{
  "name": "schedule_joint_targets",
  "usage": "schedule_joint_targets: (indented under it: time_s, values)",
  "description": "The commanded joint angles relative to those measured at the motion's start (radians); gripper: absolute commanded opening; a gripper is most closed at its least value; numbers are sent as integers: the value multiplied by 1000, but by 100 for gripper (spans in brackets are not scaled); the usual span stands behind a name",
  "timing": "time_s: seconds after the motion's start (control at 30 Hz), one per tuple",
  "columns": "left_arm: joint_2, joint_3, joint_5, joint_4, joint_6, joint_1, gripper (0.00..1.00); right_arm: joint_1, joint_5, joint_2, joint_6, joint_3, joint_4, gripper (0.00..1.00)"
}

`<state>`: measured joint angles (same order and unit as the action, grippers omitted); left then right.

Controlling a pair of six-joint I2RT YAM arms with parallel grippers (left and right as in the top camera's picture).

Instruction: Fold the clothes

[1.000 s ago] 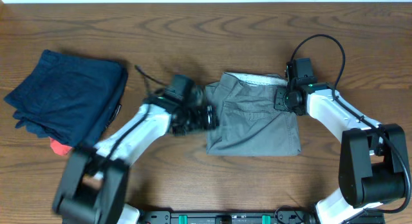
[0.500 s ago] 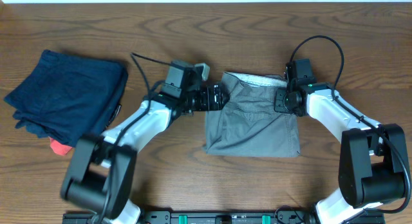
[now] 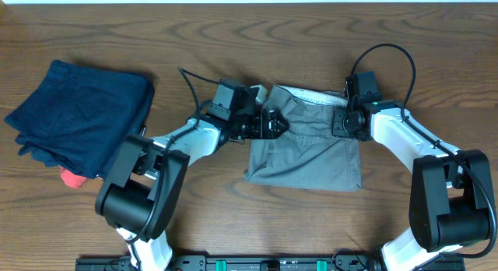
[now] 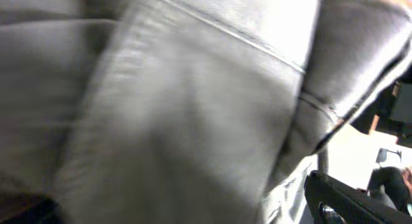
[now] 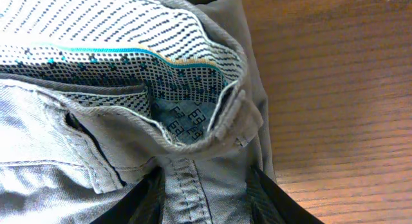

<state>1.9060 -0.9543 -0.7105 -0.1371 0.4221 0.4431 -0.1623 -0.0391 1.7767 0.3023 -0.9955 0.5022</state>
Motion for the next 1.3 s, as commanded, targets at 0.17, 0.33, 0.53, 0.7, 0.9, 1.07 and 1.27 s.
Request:
schedule_joint_targets:
  time_s: [0.17, 0.33, 0.53, 0.7, 0.9, 1.07, 1.27]
  values:
    - [24, 9, -37, -134, 23, 29, 6, -9, 6, -4, -12, 4, 24, 40]
    - [-37, 9, -37, -84, 25, -18, 6, 6, 6, -31, -12, -8, 85, 41]
    - [-204, 9, 32, 90, -42, -132, 6, 64, 6, -172, -38, -14, 137, 42]
    - [-381, 9, 177, 237, -103, -286, 6, 74, 5, -285, -103, -14, 191, 43]
    - [-542, 9, 210, 262, -134, -564, 6, 78, 5, -324, -109, -14, 247, 44]
    - [-605, -26, 159, 237, -134, -810, 6, 77, 6, -324, -109, -13, 253, 44]
    - [-606, -89, 81, 187, -133, -1027, 6, 77, 6, -324, -105, -13, 261, 44]
